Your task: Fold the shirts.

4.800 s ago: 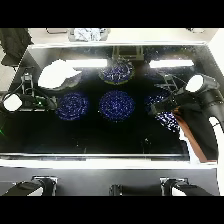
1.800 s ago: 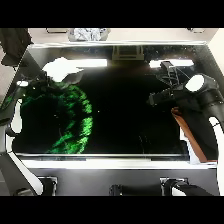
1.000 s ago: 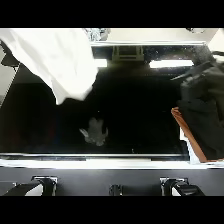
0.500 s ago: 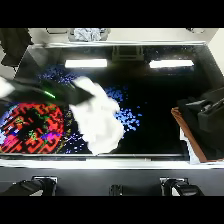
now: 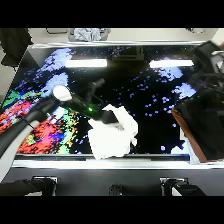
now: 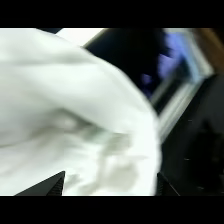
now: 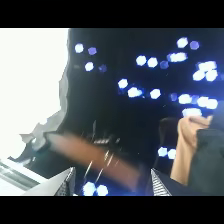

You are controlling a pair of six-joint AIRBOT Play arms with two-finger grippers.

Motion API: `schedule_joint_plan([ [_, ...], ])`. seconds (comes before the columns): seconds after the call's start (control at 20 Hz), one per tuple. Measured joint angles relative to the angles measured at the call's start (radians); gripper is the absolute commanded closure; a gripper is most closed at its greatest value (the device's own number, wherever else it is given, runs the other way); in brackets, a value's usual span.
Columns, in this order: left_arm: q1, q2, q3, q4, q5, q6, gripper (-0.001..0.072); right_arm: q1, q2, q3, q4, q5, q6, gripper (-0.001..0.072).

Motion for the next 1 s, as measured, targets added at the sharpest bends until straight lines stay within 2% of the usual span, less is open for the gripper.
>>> schedule_joint_plan([
  [0.05,0.043,0.006,0.04,0.085,-0.04,-0.024,-0.0001,0.0,-0.033,-0.007,0.01,0.001,-0.011,0.013],
  [0.15,0.132,0.026,0.068,0.249,-0.125,-0.063,0.0001,0.0,-0.084,-0.044,0.059,0.002,-0.035,0.0073],
  [0.3,0.233,0.068,-0.037,0.361,-0.173,-0.096,0.0011,0.0,-0.127,-0.171,0.166,-0.019,-0.083,0.0073],
  [0.4,0.259,0.093,-0.184,0.359,-0.15,-0.107,0.0011,0.001,-0.139,-0.277,0.227,-0.049,-0.113,0.0073],
  [0.55,0.245,0.111,-0.406,0.276,-0.042,-0.113,0.0011,0.001,-0.147,-0.418,0.294,-0.103,-0.144,0.0072],
  [0.8,0.154,0.114,-0.591,0.165,0.156,-0.12,0.0012,0.001,-0.151,-0.537,0.364,-0.137,-0.18,0.003],
  [0.85,0.135,0.108,-0.605,0.154,0.187,-0.12,0.0026,0.001,-0.151,-0.554,0.37,-0.137,-0.187,0.003],
  [0.95,0.099,0.092,-0.621,0.112,0.23,-0.122,0.0213,0.001,-0.151,-0.594,0.382,-0.134,-0.197,0.003],
  [1.0,0.083,0.082,-0.626,0.101,0.253,-0.126,0.0253,0.001,-0.151,-0.621,0.391,-0.135,-0.203,0.0031],
])
